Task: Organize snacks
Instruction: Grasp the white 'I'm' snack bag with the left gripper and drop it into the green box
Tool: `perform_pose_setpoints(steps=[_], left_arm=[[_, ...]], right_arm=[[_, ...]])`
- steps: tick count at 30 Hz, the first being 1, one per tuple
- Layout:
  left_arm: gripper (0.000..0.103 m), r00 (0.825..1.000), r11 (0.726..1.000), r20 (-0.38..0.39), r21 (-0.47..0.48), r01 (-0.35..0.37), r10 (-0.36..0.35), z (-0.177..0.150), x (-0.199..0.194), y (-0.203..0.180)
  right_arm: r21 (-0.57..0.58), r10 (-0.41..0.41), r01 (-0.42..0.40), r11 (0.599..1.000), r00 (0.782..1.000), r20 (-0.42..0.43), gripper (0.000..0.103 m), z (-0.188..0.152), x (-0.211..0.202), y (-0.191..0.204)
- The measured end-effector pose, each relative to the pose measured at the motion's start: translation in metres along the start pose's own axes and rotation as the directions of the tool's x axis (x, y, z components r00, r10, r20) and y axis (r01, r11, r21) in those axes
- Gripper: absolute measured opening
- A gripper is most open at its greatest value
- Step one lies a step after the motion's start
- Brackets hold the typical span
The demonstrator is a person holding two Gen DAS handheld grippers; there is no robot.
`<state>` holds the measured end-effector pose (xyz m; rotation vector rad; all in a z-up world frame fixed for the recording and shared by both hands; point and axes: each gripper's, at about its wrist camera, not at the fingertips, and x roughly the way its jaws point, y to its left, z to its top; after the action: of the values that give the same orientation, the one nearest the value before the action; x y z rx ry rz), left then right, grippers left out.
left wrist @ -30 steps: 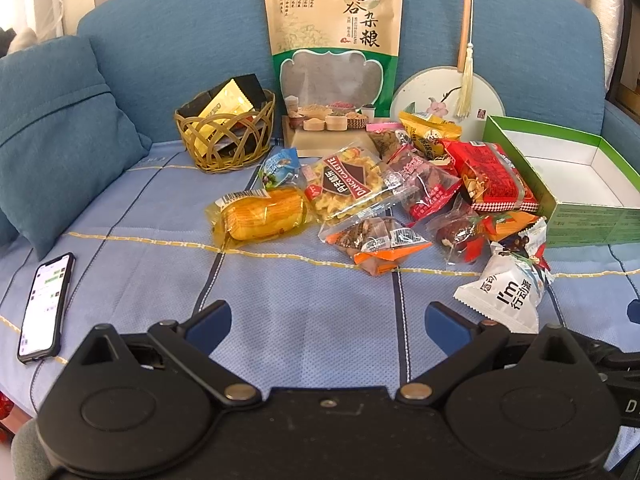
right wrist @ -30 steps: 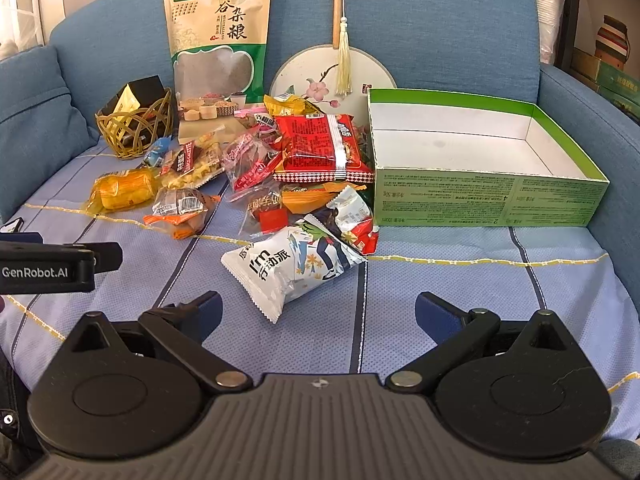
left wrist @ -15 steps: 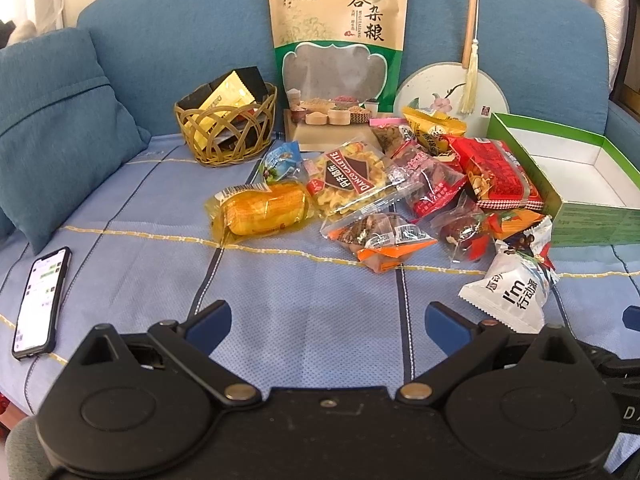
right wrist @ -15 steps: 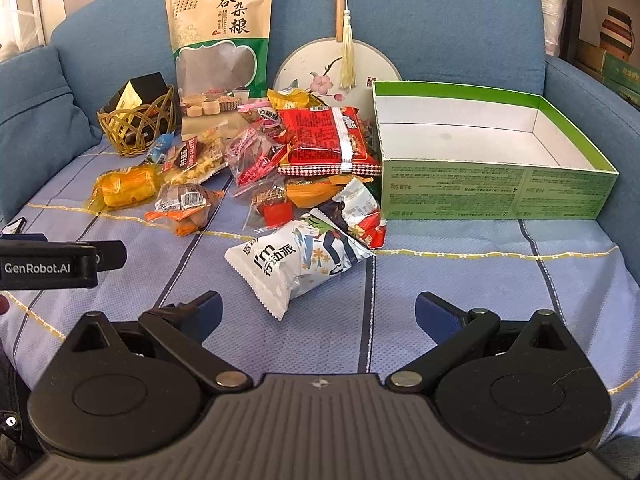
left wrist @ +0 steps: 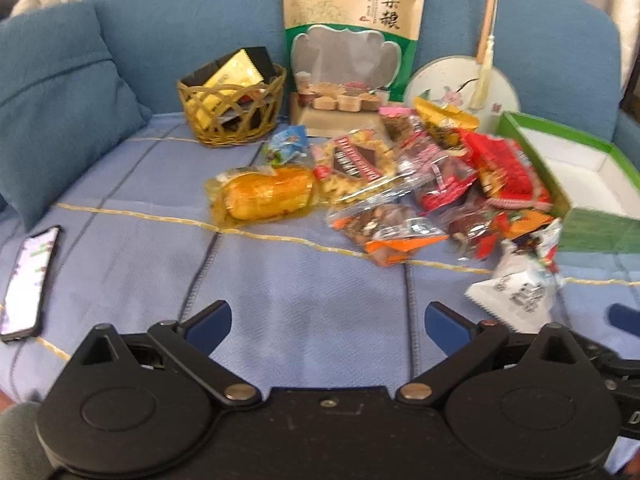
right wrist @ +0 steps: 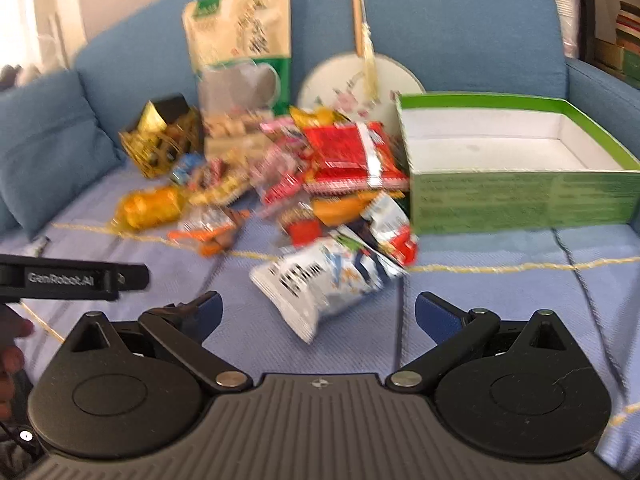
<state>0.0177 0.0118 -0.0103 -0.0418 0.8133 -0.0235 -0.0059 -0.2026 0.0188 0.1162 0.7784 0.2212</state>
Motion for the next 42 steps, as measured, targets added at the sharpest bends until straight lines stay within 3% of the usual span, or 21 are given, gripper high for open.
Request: perform_pose_setpoints(steps=[4, 7, 10, 12, 16, 20, 22, 23, 25, 26, 30, 34, 38, 42], left_arm=[[0.103, 0.994, 0.994, 0.003, 0.018, 0.112, -0.112, 0.008, 0.001, -0.010], [0.103, 0.981, 0.980, -0.037, 0.050, 0.191, -0.189, 0.014, 0.012, -0.028], [0.097, 0.952, 0.948, -0.085, 0.101, 0.302, -0.294, 0.024, 0.024, -0.053], [0.100, 0.932, 0.922, -0.102, 0.139, 0.360, -0.348, 0.031, 0.030, -0.070], [0.103, 0.901, 0.872, -0.162, 0.230, 0.432, -0.403, 0.044, 0.051, -0.096], [0.103, 0.875, 0.858, -0.272, 0.223, 0.463, -0.402, 0.046, 0.083, -0.104], [0.092, 0.854, 0.845, -0.316, 0.215, 0.489, -0.414, 0.043, 0.094, -0.105], [0.080, 0.849, 0.841, -0.327, 0.218, 0.496, -0.416, 0.041, 0.098, -0.106], [0.076, 0.852, 0.834, -0.308, 0.235, 0.499, -0.423, 0.036, 0.097, -0.106], [0.067, 0.851, 0.831, -0.303, 0.235, 0.503, -0.429, 0.035, 0.096, -0.106], [0.061, 0.847, 0.843, -0.295, 0.186, 0.505, -0.442, 0.037, 0.090, -0.103], [0.059, 0.852, 0.847, -0.258, 0.170, 0.504, -0.456, 0.036, 0.069, -0.098], [0.059, 0.860, 0.831, -0.163, 0.225, 0.509, -0.483, 0.049, 0.031, -0.103], [0.061, 0.845, 0.810, -0.068, 0.250, 0.530, -0.531, 0.085, 0.013, -0.119]], right_arm=[[-0.028, 0.021, -0.021, 0.999, 1.000, 0.000, 0.103, 0.002, 0.006, -0.008], [-0.070, 0.017, -0.017, 0.997, 1.000, -0.004, 0.103, 0.001, 0.010, -0.012], [-0.087, 0.044, -0.046, 0.995, 0.999, -0.029, 0.103, 0.000, 0.017, -0.016], [-0.095, 0.058, -0.061, 0.994, 0.998, -0.035, 0.103, -0.002, 0.020, -0.017], [-0.098, 0.054, -0.059, 0.993, 0.997, -0.050, 0.103, 0.000, 0.032, -0.019], [-0.093, 0.055, -0.059, 0.994, 0.998, -0.042, 0.103, 0.001, 0.046, -0.021], [-0.087, 0.051, -0.055, 0.995, 0.997, -0.053, 0.103, -0.002, 0.056, -0.022], [-0.082, 0.050, -0.055, 0.995, 0.997, -0.065, 0.103, -0.003, 0.060, -0.022], [-0.120, 0.034, -0.038, 0.992, 0.999, -0.036, 0.103, -0.007, 0.058, -0.018], [-0.135, 0.039, -0.044, 0.990, 0.999, -0.036, 0.103, -0.007, 0.058, -0.016], [-0.137, 0.039, -0.043, 0.990, 0.999, -0.028, 0.099, -0.005, 0.052, -0.014], [-0.176, 0.027, -0.026, 0.984, 1.000, 0.002, 0.092, -0.004, 0.033, -0.010], [-0.183, 0.020, -0.001, 0.983, 0.994, 0.105, 0.092, 0.014, 0.005, -0.010], [-0.191, -0.009, 0.052, 0.980, 0.976, 0.220, 0.092, 0.048, -0.006, -0.024]])
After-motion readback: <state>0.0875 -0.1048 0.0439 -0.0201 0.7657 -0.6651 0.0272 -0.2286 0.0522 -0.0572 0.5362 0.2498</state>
